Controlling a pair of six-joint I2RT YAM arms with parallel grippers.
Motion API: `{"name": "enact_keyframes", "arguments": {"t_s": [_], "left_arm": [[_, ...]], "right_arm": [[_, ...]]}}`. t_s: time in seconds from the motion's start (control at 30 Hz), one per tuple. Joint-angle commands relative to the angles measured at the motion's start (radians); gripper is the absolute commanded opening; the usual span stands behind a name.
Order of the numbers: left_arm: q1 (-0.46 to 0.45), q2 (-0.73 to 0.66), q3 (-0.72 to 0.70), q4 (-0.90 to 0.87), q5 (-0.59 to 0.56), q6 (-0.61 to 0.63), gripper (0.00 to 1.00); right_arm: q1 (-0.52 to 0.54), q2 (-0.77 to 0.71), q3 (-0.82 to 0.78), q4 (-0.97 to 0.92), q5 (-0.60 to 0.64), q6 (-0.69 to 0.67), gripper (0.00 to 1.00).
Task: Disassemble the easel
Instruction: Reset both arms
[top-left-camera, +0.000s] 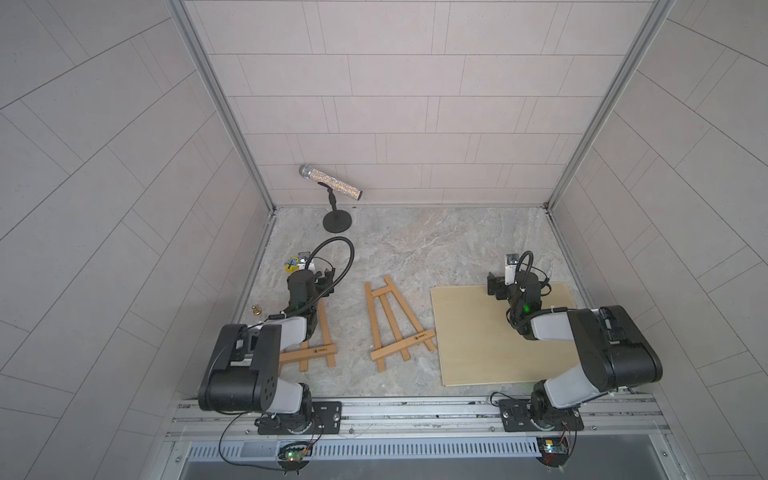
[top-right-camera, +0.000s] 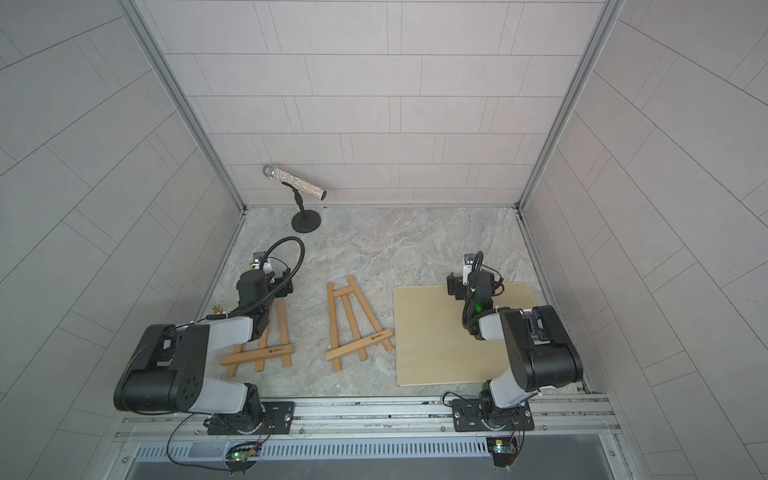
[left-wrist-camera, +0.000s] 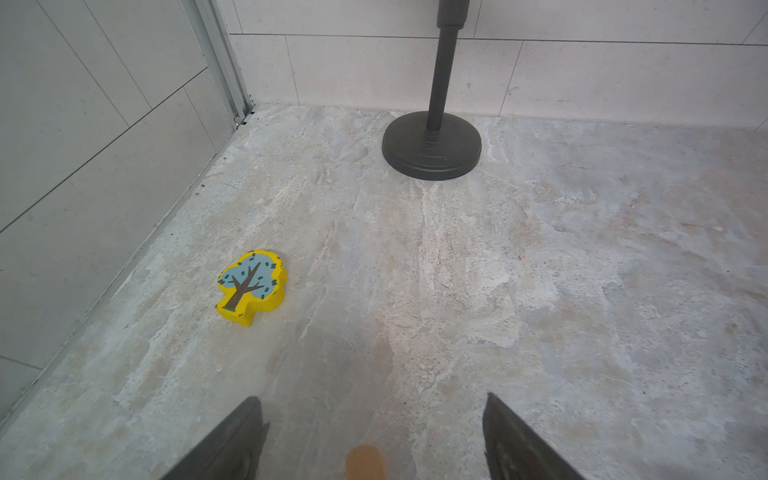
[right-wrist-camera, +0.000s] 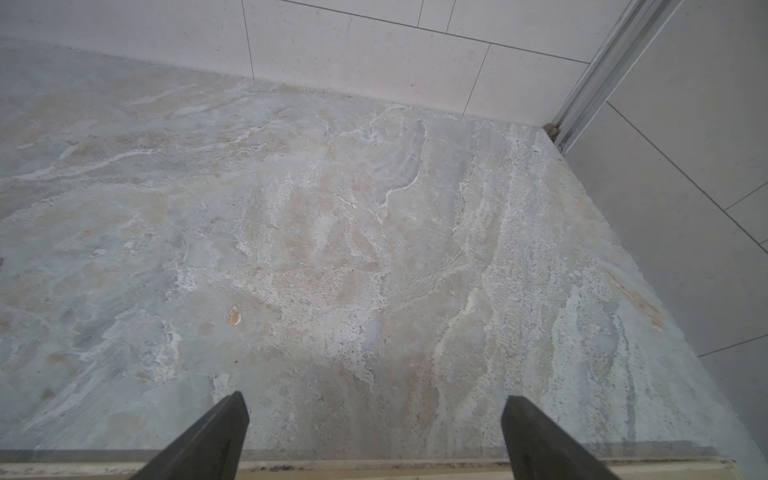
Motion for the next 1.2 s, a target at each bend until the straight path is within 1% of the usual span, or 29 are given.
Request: {"name": "enact_keyframes", "arguments": {"t_s": [0.0, 0.1, 0.2, 0.27, 0.33, 0.67, 0.87, 0.93, 1.17], "left_arm": [[0.008, 0.02, -0.03, 0.151, 0.017, 0.015, 0.85], [0.009, 0.076, -0.049, 0.239, 0.017, 0.007, 0.85], [0.011, 0.131, -0.051, 0.298, 0.01, 0.006, 0.85], [0.014, 0.116, -0.047, 0.262, 0.011, -0.001, 0.85], [0.014, 0.128, -0.051, 0.289, 0.001, -0.005, 0.85], [0.014, 0.126, -0.056, 0.294, -0.026, -0.014, 0.85], [0.013, 0.124, -0.059, 0.298, -0.013, -0.008, 0.86], [0.018, 0.124, -0.061, 0.305, -0.038, -0.023, 0.86], [0.018, 0.124, -0.067, 0.311, -0.036, -0.022, 0.88]], "right_arm": [[-0.003, 0.024, -0.022, 0.137, 0.015, -0.012, 1.0], [-0.004, 0.024, -0.018, 0.132, 0.017, -0.012, 1.0], [-0.004, 0.024, -0.006, 0.106, 0.058, 0.003, 1.0], [-0.004, 0.021, -0.004, 0.1, 0.065, 0.005, 1.0], [-0.004, 0.019, -0.003, 0.095, 0.066, 0.004, 1.0], [-0.004, 0.024, -0.005, 0.103, 0.065, 0.004, 1.0], [-0.004, 0.024, -0.005, 0.104, 0.066, 0.004, 1.0], [-0.004, 0.024, -0.005, 0.104, 0.066, 0.004, 1.0], [-0.004, 0.024, -0.005, 0.104, 0.066, 0.004, 1.0]]}}
